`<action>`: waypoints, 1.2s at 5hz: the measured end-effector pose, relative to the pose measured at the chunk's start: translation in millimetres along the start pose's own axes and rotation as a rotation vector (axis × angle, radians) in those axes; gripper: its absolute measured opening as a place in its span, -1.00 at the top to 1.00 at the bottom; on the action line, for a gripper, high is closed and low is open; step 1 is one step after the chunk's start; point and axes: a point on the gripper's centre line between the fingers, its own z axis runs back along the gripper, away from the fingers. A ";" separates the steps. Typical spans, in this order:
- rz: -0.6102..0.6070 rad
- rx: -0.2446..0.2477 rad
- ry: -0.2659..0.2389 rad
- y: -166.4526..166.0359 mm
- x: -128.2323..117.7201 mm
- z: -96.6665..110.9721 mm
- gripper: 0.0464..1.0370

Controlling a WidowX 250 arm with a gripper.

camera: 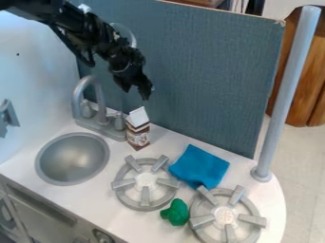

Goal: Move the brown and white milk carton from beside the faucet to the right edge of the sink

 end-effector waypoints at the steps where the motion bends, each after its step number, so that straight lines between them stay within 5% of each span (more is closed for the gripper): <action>1: -0.049 0.014 0.075 5.3 -2.9 -7.5 -0.93; 3: -0.098 0.000 0.209 9.7 -12.3 -17.8 -0.93; 6: -0.106 -0.037 0.234 2.4 -16.4 -28.8 -0.93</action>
